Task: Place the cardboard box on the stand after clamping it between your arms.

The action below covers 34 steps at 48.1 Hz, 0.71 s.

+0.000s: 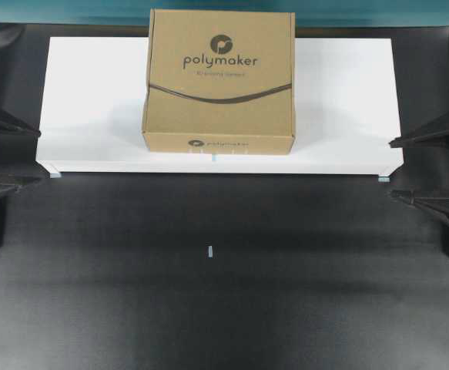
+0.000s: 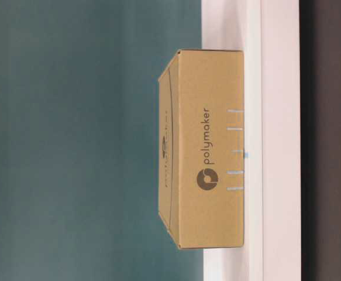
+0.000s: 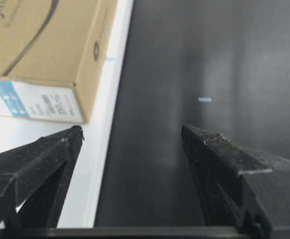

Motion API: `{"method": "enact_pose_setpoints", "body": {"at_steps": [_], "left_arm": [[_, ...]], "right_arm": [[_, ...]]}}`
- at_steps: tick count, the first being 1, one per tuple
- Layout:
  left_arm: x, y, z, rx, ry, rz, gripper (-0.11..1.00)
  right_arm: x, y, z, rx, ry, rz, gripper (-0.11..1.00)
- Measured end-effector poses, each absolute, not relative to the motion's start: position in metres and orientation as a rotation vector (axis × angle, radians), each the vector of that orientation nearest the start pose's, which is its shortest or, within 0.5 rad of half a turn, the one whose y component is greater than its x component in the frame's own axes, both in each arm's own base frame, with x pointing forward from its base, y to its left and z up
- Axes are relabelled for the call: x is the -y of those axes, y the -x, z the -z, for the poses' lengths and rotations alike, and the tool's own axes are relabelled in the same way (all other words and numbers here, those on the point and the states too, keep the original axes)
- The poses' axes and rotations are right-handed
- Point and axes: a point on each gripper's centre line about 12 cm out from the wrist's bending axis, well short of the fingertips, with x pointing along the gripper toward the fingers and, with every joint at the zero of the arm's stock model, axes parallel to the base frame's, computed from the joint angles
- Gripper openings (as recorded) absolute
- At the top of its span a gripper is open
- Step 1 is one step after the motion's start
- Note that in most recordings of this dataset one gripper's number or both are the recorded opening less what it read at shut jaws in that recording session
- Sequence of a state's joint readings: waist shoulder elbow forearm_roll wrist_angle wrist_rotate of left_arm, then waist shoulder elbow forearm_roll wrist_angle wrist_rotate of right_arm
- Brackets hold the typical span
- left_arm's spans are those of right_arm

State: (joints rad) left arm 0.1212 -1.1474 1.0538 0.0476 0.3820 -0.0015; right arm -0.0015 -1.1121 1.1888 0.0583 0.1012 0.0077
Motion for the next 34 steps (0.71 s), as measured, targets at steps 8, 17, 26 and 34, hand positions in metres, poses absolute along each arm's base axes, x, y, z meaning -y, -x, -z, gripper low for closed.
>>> {"method": "enact_pose_setpoints", "body": {"at_steps": [8,17,26,34], "left_arm": [[-0.0215,-0.1615,-0.3,-0.283,-0.028,-0.13,0.78],[-0.0217,-0.1615,-0.3002,-0.282,-0.028,-0.132,0.78],[-0.0217,-0.1613,-0.3004,-0.28,-0.028,-0.132,0.78],[-0.0217,-0.1613,-0.3004,-0.28,-0.028,-0.132,0.78]], "right_arm": [[-0.0001,-0.1727,-0.2662,-0.173,-0.066,0.004,0.82],[-0.0002,-0.173,-0.2662,-0.161,-0.066,0.003,0.82],[-0.0002,-0.1728,-0.2645,-0.164,-0.065,0.003,0.82],[-0.0002,-0.1725,-0.2636,-0.164,-0.066,0.003,0.82]]}}
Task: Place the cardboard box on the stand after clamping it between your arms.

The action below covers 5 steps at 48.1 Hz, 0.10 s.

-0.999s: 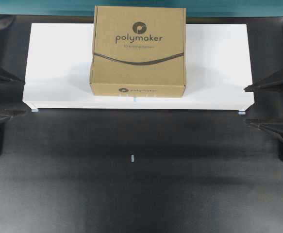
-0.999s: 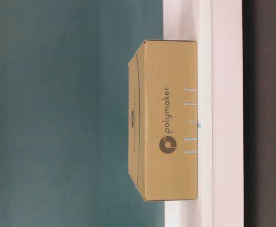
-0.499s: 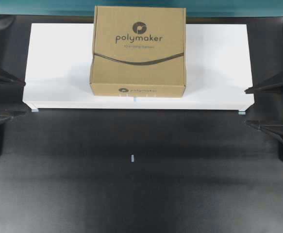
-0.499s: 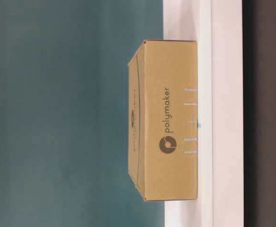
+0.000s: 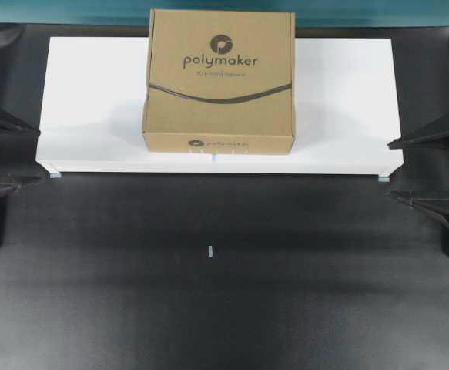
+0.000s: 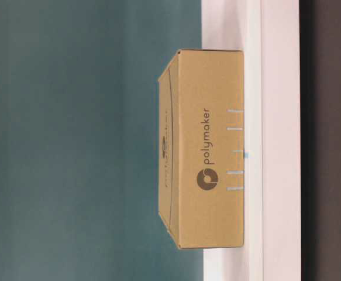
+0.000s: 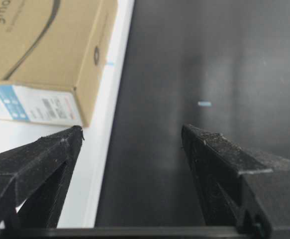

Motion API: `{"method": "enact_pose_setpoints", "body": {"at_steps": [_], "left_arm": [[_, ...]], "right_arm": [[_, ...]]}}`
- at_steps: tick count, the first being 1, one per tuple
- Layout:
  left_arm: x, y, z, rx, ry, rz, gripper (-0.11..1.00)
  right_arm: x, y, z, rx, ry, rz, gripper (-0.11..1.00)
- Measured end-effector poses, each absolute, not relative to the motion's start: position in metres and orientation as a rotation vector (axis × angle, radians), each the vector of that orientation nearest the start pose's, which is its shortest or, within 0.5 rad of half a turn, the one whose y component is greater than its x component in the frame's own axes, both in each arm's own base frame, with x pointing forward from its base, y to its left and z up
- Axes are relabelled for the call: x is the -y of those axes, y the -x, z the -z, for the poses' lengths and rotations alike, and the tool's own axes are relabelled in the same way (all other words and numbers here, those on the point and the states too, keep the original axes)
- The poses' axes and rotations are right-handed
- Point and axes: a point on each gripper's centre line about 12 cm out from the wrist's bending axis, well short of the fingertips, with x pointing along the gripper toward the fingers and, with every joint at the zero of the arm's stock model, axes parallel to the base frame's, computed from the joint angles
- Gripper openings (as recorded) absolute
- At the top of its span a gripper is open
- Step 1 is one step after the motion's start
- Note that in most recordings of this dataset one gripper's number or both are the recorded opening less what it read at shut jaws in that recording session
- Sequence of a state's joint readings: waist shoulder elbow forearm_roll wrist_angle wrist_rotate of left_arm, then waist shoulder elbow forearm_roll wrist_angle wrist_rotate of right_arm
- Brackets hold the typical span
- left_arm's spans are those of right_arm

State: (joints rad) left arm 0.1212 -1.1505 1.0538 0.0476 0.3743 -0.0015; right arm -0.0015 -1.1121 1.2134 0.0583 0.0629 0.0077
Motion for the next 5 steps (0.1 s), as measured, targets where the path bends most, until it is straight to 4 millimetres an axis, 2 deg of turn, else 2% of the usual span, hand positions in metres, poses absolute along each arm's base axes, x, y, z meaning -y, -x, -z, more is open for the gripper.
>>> {"method": "enact_pose_setpoints", "body": {"at_steps": [5], "left_arm": [[-0.0215,-0.1613,-0.3004,-0.28,-0.028,-0.13,0.78]], "right_arm": [[-0.0002,-0.1723,-0.2622,-0.169,-0.066,0.003,0.82]]}}
